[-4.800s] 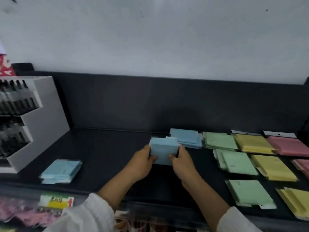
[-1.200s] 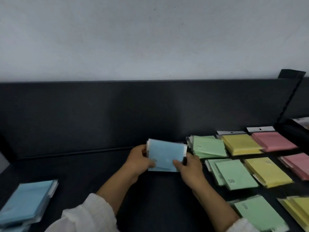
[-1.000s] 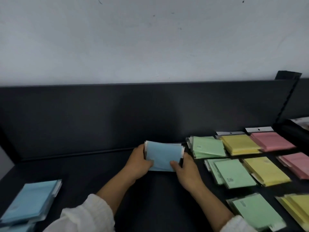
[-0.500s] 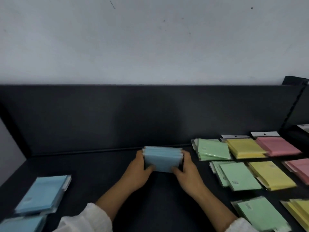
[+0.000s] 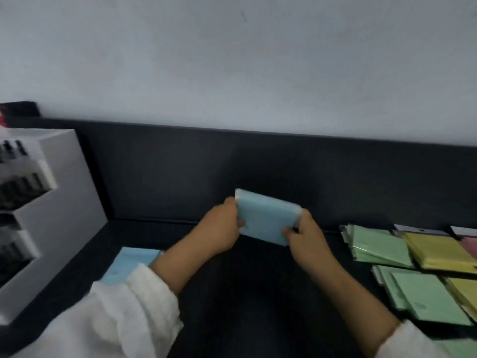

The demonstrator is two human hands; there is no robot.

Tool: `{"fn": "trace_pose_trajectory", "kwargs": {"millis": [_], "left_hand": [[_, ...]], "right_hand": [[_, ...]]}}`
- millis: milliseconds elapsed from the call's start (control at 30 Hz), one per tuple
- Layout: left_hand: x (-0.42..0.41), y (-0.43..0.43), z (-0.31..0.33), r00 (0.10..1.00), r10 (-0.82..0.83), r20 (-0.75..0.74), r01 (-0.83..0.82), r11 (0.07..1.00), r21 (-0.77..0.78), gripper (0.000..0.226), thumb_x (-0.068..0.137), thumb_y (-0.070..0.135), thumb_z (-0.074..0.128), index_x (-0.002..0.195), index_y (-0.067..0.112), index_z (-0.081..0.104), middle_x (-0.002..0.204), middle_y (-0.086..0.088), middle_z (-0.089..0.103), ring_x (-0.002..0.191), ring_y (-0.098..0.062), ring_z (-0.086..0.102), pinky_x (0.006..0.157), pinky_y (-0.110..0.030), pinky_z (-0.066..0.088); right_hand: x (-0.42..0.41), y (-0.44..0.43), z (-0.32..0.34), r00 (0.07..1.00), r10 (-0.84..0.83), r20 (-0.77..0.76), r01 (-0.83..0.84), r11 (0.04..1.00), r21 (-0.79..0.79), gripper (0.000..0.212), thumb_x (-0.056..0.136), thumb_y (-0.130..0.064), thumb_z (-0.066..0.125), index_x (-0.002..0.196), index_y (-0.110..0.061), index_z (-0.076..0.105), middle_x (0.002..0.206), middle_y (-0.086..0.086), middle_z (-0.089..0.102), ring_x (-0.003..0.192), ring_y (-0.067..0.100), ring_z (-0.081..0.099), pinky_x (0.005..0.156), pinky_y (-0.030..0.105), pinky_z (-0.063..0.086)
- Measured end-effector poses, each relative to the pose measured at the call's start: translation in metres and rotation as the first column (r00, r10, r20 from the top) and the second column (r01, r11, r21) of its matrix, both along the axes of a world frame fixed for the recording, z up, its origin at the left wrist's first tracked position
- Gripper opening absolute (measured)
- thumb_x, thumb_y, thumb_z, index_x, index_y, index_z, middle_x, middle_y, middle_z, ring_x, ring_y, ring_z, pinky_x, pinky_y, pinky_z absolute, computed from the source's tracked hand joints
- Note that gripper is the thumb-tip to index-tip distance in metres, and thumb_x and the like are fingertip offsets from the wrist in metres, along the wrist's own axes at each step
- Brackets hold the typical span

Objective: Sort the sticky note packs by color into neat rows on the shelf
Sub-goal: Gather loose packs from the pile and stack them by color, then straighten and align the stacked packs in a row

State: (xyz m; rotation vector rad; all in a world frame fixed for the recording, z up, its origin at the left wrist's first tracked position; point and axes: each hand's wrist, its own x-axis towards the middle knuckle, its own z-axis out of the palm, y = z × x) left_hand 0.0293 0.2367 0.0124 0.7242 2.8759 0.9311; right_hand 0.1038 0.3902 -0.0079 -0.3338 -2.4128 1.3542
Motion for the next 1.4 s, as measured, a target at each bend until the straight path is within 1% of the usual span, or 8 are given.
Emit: {"fn": "trace_pose_trajectory", "kwargs": {"millis": [200,267,367,533,767,933,1233,1400], "left_hand": [[-0.032,-0.089,0.028,0.991,0.072,0.112,-0.061,0.993,-0.098,0.024,0.089,0.025,0.059,0.108,0.011,0.053,0.108,-0.003,0.058,0.095,-0.017,0.056,0.081,-0.027,0.044],[-0.042,-0.126,0.021,0.972,0.116,0.203,-0.123,0.992,0.021,0.009,0.089,0.023,0.059,0.088,0.014,0.060,0.087,0.000,0.062,0.076,-0.011,0.056,0.067,-0.022,0.044],[-0.060,-0.163,0.006,0.929,0.181,0.322,-0.237,0.961,0.144,0.028,0.090,0.020,0.059,0.063,0.013,0.059,0.055,0.005,0.053,0.051,-0.006,0.046,0.051,-0.017,0.037],[-0.088,-0.190,-0.030,0.875,0.307,0.374,-0.405,0.888,0.220,0.029,0.087,0.018,0.062,0.060,0.009,0.061,0.052,0.002,0.053,0.048,-0.008,0.049,0.057,-0.021,0.042],[-0.113,-0.207,-0.073,0.843,0.330,0.425,-0.436,0.882,0.178,0.033,0.087,0.023,0.062,0.088,-0.009,0.068,0.088,-0.018,0.068,0.082,-0.028,0.064,0.086,-0.042,0.052],[-0.121,-0.211,-0.087,0.871,0.336,0.357,-0.389,0.917,0.085,0.033,0.090,0.030,0.058,0.090,0.000,0.071,0.095,-0.015,0.070,0.089,-0.028,0.065,0.086,-0.036,0.053],[-0.118,-0.212,-0.087,0.899,0.345,0.269,-0.361,0.932,0.011,0.038,0.093,0.035,0.051,0.094,0.003,0.071,0.100,-0.013,0.068,0.092,-0.026,0.062,0.076,-0.026,0.045],[-0.113,-0.217,-0.074,0.925,0.354,0.138,-0.353,0.935,-0.030,0.038,0.093,0.037,0.049,0.090,0.004,0.068,0.101,-0.014,0.067,0.085,-0.022,0.060,0.068,-0.025,0.039]], "right_hand": [[-0.048,-0.057,0.005,0.968,0.231,0.099,-0.179,0.910,-0.374,0.031,0.091,-0.007,0.054,0.120,-0.016,0.049,0.113,0.002,0.060,0.100,0.017,0.059,0.087,0.035,0.052],[-0.068,-0.084,0.002,0.942,0.308,0.131,-0.204,0.838,-0.505,0.025,0.090,-0.009,0.057,0.115,-0.009,0.055,0.111,0.009,0.064,0.095,0.020,0.064,0.082,0.033,0.056],[-0.094,-0.118,-0.005,0.920,0.352,0.173,-0.181,0.773,-0.608,0.021,0.088,-0.008,0.061,0.107,0.001,0.060,0.100,0.012,0.068,0.081,0.019,0.066,0.066,0.025,0.057],[-0.132,-0.155,-0.029,0.919,0.288,0.269,-0.028,0.728,-0.685,0.032,0.082,-0.004,0.068,0.108,0.009,0.058,0.086,0.013,0.066,0.071,0.020,0.064,0.051,0.024,0.057],[-0.160,-0.176,-0.059,0.903,0.188,0.386,0.074,0.817,-0.571,0.037,0.075,-0.008,0.075,0.104,0.007,0.058,0.108,0.021,0.064,0.089,0.027,0.065,0.072,0.037,0.059],[-0.167,-0.184,-0.065,0.897,0.108,0.428,0.067,0.925,-0.375,0.046,0.072,-0.018,0.078,0.107,0.005,0.060,0.107,0.017,0.065,0.092,0.027,0.066,0.082,0.037,0.057],[-0.161,-0.191,-0.066,0.896,0.073,0.438,0.016,0.980,-0.196,0.035,0.086,-0.024,0.061,0.112,-0.001,0.059,0.110,0.012,0.062,0.083,0.019,0.057,0.059,0.020,0.045],[-0.152,-0.184,-0.058,0.900,0.065,0.432,0.013,0.984,-0.176,0.020,0.087,-0.024,0.058,0.075,-0.009,0.055,0.074,0.004,0.055,0.060,0.013,0.050,0.048,0.020,0.039]]}}
